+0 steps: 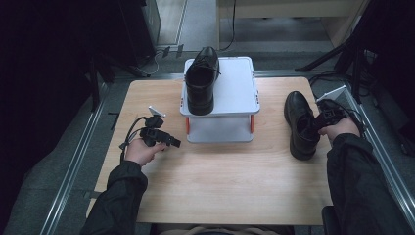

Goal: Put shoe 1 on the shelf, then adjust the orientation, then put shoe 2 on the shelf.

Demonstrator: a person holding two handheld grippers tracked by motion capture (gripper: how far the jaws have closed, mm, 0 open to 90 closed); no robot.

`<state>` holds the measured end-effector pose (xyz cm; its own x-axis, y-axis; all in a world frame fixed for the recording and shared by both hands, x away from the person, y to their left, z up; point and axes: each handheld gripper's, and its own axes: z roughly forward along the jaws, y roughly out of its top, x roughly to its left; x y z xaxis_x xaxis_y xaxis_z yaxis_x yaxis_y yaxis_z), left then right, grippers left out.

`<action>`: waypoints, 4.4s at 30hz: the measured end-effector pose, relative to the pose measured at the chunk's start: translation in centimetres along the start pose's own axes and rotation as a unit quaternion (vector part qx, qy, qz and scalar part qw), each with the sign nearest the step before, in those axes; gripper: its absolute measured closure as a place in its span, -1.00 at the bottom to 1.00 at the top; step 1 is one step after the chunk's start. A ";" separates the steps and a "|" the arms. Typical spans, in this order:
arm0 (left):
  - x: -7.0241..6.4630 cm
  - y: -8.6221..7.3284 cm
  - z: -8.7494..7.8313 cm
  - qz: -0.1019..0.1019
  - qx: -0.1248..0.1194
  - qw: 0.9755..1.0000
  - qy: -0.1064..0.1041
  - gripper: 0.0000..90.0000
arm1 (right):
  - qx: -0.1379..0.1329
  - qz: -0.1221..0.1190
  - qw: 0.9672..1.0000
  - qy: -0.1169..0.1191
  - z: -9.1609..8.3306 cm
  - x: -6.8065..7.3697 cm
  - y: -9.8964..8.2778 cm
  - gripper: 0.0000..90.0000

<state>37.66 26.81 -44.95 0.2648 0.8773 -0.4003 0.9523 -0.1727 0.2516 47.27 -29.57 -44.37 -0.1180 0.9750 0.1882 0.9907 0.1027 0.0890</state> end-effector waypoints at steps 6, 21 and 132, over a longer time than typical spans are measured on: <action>0.1 0.0 0.0 0.000 0.000 1.000 0.001 -0.02 | 0.008 0.021 1.000 -0.002 -0.1 0.0 0.2 0.82; 0.3 0.0 0.0 -0.002 -0.003 1.000 0.001 -0.02 | 0.013 0.054 0.998 0.001 -1.2 -0.1 1.0 0.89; 0.9 -0.2 -0.1 -0.007 -0.003 1.000 -0.008 -0.02 | -0.017 -0.084 0.994 0.066 -13.0 25.9 7.5 0.55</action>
<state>37.71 27.68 -45.24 0.2532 0.8721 -0.4186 0.9553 -0.1571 0.2506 50.80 -6.06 -26.13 -0.2923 0.9099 0.2943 0.9535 0.2536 0.1629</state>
